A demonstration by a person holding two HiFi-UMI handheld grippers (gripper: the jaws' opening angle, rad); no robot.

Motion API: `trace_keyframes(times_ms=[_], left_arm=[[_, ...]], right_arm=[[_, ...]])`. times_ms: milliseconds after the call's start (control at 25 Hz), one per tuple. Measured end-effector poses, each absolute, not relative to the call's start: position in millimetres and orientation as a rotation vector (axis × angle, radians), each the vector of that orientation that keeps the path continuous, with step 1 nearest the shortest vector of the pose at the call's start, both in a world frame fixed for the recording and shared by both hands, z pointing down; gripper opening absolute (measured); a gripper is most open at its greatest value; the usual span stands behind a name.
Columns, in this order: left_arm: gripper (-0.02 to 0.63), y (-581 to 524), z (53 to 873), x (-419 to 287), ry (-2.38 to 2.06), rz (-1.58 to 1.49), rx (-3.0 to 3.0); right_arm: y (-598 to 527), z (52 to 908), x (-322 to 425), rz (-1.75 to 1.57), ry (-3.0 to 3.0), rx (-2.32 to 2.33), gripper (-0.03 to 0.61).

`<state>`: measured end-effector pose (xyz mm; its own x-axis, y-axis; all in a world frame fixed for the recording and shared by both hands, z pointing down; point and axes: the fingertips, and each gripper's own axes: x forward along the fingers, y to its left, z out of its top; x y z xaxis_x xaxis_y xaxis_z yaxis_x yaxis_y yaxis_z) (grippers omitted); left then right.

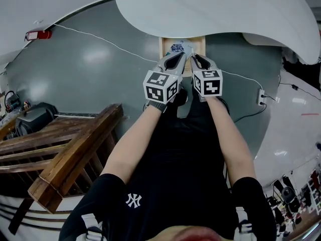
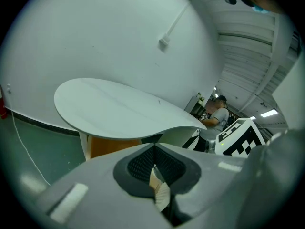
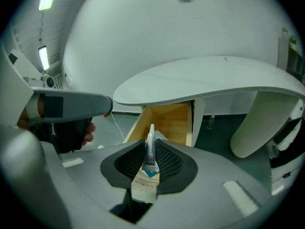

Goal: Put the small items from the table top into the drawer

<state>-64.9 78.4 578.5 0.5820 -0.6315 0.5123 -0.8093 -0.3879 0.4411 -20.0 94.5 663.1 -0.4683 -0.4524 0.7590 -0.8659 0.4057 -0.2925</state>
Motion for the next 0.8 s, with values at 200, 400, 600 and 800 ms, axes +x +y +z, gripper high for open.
trace_keyframes(times_ms=[200,400,600,800], left_arm=[[0.001,78.6,594.1,-69.3,-1.136,0.349,2.134],[0.001,74.8,601.6,-71.4,-1.126,0.348,2.139],[0.001,70.1,601.5,-70.9,-1.109,0.352,2.145],[0.001,60.4,588.8,-61.8,-1.092,0.348,2.154]], right_arm=[[92.4,680.3,-23.2,0.906,-2.062,1.110,0.092],[89.9,691.3,-25.4,0.900,-2.038,1.102,0.114],[90.5,688.6,-27.6,0.903,-2.039,1.105,0.107],[81.9,664.6,-16.2,0.902,-2.067,1.144,0.096]])
